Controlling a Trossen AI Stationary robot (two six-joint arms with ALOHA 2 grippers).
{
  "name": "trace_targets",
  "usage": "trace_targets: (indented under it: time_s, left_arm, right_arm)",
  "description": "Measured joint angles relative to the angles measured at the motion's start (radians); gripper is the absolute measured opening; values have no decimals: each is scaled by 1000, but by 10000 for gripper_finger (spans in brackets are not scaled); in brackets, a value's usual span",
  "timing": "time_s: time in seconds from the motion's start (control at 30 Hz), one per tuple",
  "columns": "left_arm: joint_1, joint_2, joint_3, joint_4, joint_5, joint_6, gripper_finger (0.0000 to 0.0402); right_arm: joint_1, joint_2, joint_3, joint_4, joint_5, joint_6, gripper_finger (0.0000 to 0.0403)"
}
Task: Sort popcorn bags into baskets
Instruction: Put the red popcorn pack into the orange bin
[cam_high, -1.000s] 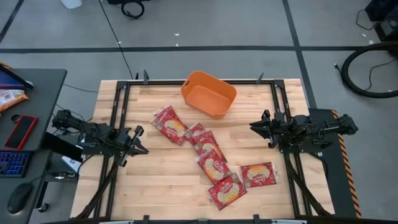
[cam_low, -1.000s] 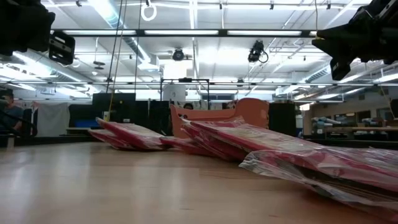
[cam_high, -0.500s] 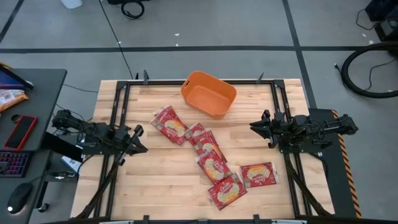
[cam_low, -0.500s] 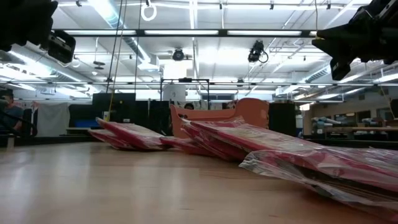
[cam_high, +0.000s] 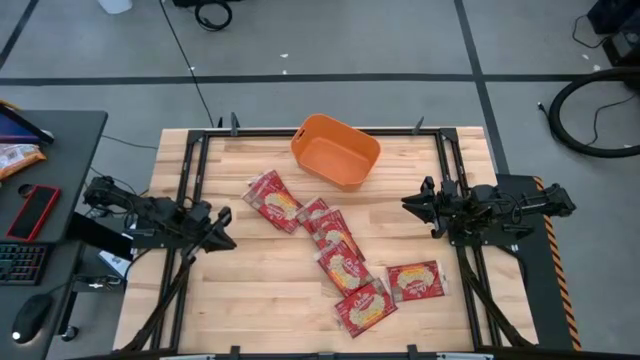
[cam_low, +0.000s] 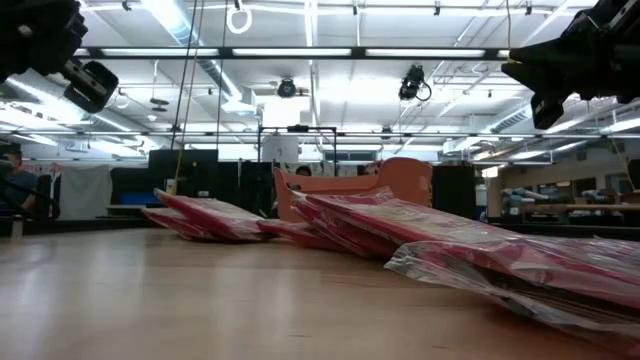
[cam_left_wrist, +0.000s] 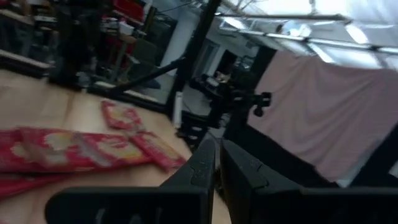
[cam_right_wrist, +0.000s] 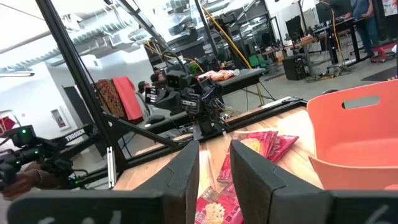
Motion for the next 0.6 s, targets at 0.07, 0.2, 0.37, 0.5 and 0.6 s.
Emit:
trace_targets:
  time_s: [0.07,0.2,0.37,0.5,0.6]
  left_arm:
    - [0,6,0,7,14,-2,29]
    - [2,31,0,12,-36,-5,29]
    - [3,160,3,35,-151,-35,29]
    - [3,335,72,35,-203,-30,29]
    - [3,488,144,28,-231,31,29]
  right_arm:
    - [0,0,0,0,0,0,96]
    - [0,0,0,0,0,0,96]
    - [0,0,0,0,0,0,96]
    - [0,0,0,0,0,0,96]
    - [0,0,0,0,0,0,96]
